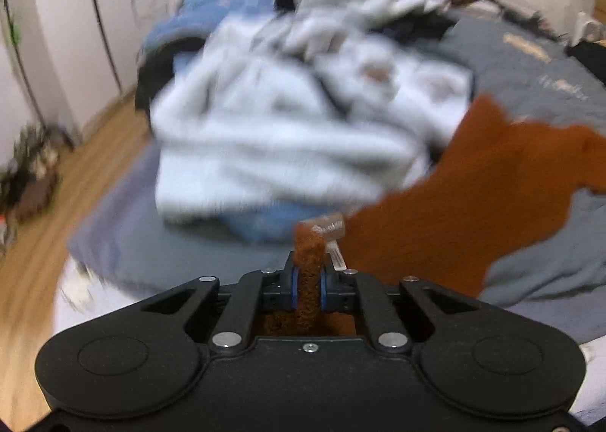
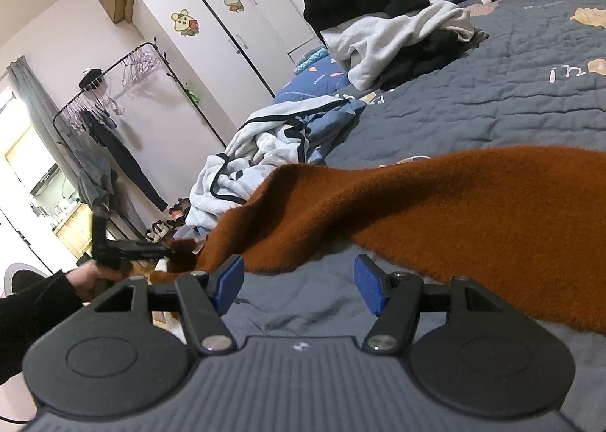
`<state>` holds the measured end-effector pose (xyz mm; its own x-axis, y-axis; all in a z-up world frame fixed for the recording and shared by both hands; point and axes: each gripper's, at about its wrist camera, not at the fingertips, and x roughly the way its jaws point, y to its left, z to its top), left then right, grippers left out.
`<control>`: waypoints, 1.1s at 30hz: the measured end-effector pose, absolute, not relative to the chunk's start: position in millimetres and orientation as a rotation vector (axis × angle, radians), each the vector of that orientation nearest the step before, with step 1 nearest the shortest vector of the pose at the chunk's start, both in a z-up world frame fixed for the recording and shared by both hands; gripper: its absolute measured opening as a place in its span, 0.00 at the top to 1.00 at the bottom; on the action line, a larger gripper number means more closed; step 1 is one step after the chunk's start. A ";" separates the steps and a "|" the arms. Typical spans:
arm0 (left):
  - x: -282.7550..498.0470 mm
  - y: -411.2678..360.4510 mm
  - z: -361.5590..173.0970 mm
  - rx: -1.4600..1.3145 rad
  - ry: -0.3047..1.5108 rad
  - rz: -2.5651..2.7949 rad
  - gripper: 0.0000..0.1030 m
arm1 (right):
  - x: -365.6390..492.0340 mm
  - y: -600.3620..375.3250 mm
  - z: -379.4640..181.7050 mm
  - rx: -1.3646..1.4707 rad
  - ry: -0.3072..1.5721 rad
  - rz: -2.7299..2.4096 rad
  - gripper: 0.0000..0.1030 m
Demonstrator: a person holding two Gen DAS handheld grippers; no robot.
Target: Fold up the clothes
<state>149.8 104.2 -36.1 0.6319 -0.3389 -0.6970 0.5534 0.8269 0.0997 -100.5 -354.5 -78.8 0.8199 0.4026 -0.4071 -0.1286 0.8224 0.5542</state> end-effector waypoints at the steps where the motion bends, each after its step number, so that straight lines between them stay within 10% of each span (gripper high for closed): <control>1: 148.3 101.1 -19.6 0.341 0.681 -0.517 0.90 | -100.7 -354.5 -78.6 0.537 0.540 0.299 0.38; 14: 266.3 10.7 160.0 0.521 0.311 -0.244 0.90 | -97.5 -361.7 -80.1 0.553 0.537 0.283 0.38; 27: 390.6 -44.1 128.8 0.552 0.363 -0.077 0.90 | -85.6 -378.5 -104.5 0.603 0.601 0.245 0.38; 30: 405.0 -47.6 92.8 0.549 0.446 -0.069 0.84 | -83.5 -379.5 -108.8 0.607 0.614 0.239 0.38; 33: 403.5 -42.2 59.2 0.560 0.518 -0.067 0.54 | -84.5 -379.9 -110.1 0.607 0.617 0.236 0.38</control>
